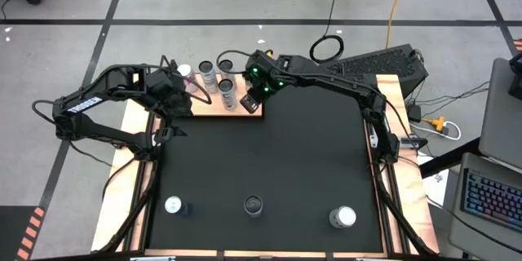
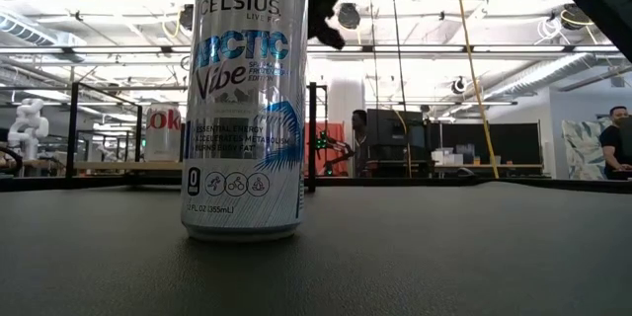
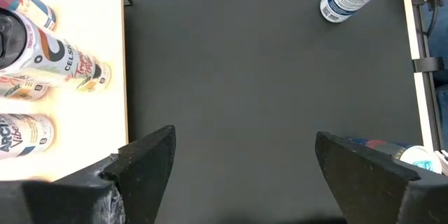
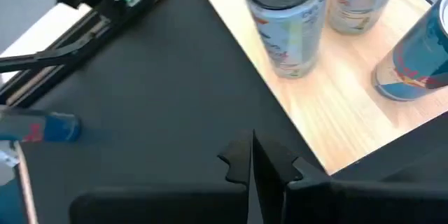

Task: Place canned beverage on shelf
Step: Put the red silver soda can on the shelf aligned with the red silver soda can

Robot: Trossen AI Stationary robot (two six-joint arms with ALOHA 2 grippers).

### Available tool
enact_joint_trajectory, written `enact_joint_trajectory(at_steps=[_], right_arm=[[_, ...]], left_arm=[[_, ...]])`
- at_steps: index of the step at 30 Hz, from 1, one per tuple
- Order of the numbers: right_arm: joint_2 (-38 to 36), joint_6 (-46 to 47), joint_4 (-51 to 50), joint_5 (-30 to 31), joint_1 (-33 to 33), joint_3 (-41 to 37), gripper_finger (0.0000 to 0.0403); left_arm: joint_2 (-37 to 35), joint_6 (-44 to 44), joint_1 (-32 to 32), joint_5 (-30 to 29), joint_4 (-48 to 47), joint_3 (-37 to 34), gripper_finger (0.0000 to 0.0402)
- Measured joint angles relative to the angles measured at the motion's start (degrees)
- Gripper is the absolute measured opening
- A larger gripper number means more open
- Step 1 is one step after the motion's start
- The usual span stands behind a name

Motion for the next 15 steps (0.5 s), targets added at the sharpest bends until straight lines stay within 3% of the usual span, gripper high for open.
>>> enact_joint_trajectory(at_steps=[8, 15], right_arm=[[-3.8, 0.0, -8.5, 0.3, 2.5, 0.0, 0.0], [-4.8, 2.1, -21.3, 8.1, 6.0, 0.0, 0.0001]], left_arm=[[0.0, -1.7, 0.0, 0.0, -0.1, 0.0, 0.0345], [-0.7, -2.5, 0.0, 0.1, -1.9, 0.0, 0.0345]])
